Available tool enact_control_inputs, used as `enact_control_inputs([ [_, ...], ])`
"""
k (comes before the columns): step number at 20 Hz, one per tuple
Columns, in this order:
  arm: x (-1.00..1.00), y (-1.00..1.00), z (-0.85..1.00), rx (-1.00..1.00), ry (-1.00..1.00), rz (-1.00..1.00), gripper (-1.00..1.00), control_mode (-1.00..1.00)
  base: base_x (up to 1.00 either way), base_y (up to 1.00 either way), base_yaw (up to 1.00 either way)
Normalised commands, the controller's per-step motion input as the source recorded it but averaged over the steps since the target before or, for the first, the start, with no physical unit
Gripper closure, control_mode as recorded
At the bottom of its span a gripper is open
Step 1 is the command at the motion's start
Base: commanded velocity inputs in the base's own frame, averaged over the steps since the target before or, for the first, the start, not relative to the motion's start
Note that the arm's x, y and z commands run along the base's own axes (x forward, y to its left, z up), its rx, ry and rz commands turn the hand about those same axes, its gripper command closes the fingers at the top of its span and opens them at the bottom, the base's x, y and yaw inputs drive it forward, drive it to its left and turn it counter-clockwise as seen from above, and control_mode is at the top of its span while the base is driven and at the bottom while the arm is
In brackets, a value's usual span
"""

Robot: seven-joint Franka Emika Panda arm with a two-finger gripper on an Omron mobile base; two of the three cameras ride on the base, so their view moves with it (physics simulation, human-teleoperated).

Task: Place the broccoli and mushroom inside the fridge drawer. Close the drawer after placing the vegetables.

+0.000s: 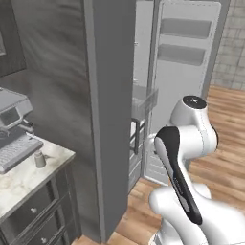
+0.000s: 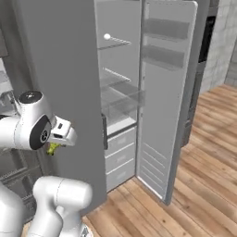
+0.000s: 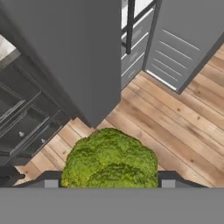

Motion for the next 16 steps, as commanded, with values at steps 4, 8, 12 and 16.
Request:
enact_control_inputs([
  [4, 0.0, 0.0, 0.0, 0.0, 0.0, 0.0, 1.0, 1.0, 0.76, -0.74, 0.24],
  [8, 0.0, 0.0, 0.0, 0.0, 0.0, 0.0, 1.0, 1.0, 0.52, -0.68, 0.27],
  [12, 0.0, 0.0, 0.0, 0.0, 0.0, 0.0, 1.0, 1.0, 0.51, -0.61, 0.32],
  [16, 0.0, 0.0, 0.0, 0.0, 0.0, 0.0, 1.0, 1.0, 0.69, -0.33, 0.37],
])
